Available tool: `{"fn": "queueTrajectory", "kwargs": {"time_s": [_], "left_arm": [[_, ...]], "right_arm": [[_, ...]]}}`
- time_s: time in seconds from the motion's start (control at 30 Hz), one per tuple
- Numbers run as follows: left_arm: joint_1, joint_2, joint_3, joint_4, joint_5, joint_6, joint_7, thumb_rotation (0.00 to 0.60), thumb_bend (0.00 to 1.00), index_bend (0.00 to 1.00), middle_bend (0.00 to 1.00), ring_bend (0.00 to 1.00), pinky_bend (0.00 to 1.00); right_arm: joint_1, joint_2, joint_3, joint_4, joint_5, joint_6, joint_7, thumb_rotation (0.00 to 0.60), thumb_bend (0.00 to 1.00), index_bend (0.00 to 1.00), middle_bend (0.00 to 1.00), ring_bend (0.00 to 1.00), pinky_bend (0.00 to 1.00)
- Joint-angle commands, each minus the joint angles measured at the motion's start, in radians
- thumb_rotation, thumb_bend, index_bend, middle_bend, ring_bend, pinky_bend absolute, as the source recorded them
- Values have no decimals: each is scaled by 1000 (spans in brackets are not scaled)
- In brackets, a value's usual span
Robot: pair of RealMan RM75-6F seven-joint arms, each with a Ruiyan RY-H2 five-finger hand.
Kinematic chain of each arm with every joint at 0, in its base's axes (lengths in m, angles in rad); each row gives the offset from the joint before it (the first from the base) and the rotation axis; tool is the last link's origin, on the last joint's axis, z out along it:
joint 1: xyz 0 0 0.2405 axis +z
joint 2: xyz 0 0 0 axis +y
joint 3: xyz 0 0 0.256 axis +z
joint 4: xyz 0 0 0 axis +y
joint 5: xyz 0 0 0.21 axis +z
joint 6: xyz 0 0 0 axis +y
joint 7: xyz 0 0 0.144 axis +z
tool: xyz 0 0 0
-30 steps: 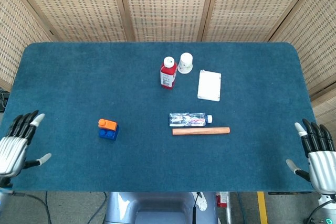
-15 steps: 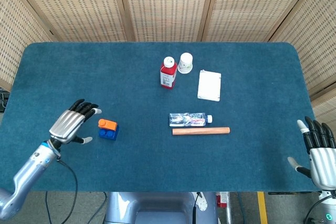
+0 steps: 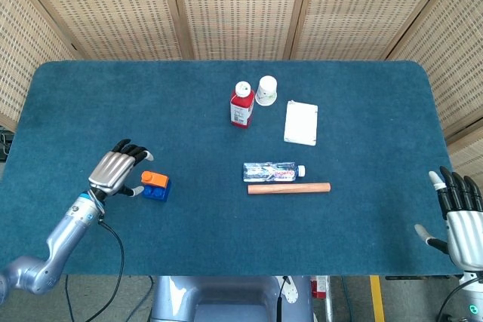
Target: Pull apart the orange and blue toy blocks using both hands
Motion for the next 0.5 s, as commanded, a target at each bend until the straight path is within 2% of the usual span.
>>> {"fn": "queueTrajectory", "kwargs": {"time_s": [0.03, 0.3, 0.5], "left_arm": [[-14, -16, 6, 21, -16, -15, 5, 600, 218, 301, 268, 200, 67], [-41, -64, 16, 77, -41, -42, -5, 600, 231, 362, 329, 261, 67], [-55, -91, 16, 101, -67, -40, 13, 600, 268, 516, 516, 393, 69]], "right_arm": [[1, -2, 0, 1, 2, -3, -2, 600, 0, 0, 0, 0, 0], [4, -3, 4, 2, 9, -6, -4, 600, 0, 0, 0, 0, 0], [5, -3, 8, 6, 23, -12, 11, 600, 0, 0, 0, 0, 0]]}}
